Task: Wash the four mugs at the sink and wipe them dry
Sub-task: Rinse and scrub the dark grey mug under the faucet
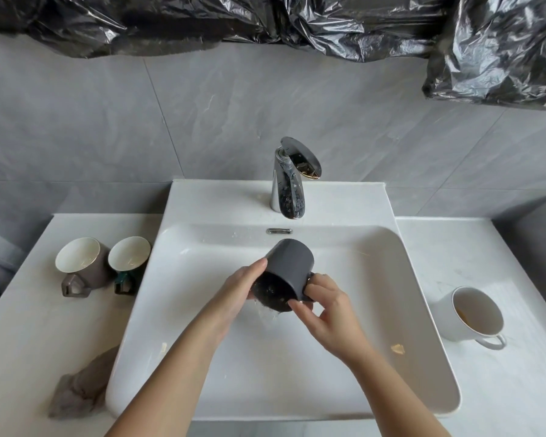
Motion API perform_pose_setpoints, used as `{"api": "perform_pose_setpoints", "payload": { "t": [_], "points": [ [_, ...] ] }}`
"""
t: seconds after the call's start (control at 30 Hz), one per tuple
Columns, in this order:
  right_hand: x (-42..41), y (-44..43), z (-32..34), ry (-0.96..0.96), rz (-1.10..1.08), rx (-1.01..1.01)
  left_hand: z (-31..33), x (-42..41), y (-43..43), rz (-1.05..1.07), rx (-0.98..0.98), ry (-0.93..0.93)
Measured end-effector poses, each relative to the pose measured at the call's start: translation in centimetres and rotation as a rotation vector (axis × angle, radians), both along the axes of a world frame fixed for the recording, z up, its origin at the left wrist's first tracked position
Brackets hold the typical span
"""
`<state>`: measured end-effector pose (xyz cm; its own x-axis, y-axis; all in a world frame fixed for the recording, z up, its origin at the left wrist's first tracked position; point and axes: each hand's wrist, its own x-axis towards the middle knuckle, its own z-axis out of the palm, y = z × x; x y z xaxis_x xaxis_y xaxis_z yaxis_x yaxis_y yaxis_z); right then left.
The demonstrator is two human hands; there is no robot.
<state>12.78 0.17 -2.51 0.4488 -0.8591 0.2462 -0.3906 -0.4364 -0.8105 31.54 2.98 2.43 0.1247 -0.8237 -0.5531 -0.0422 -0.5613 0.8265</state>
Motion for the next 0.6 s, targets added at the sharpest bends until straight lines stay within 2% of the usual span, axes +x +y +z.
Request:
{"api": "perform_pose_setpoints", "payload": {
  "t": [0.27,0.47,0.6],
  "points": [
    [-0.7,-0.5,-1.6,0.186,0.018,-0.456,-1.2,0.6,1.5,0.004,-0.186,0.095],
    [-1.0,0.4,-2.0,0.332,-0.064,-0.589,-2.7,1.7,2.3,-0.165,-0.358,0.113],
    [-1.0,0.8,-1.7,0.373,-0.138,-0.689,-3.1,1.6,2.6,-0.15,-0.44,0.094]
  ]
}}
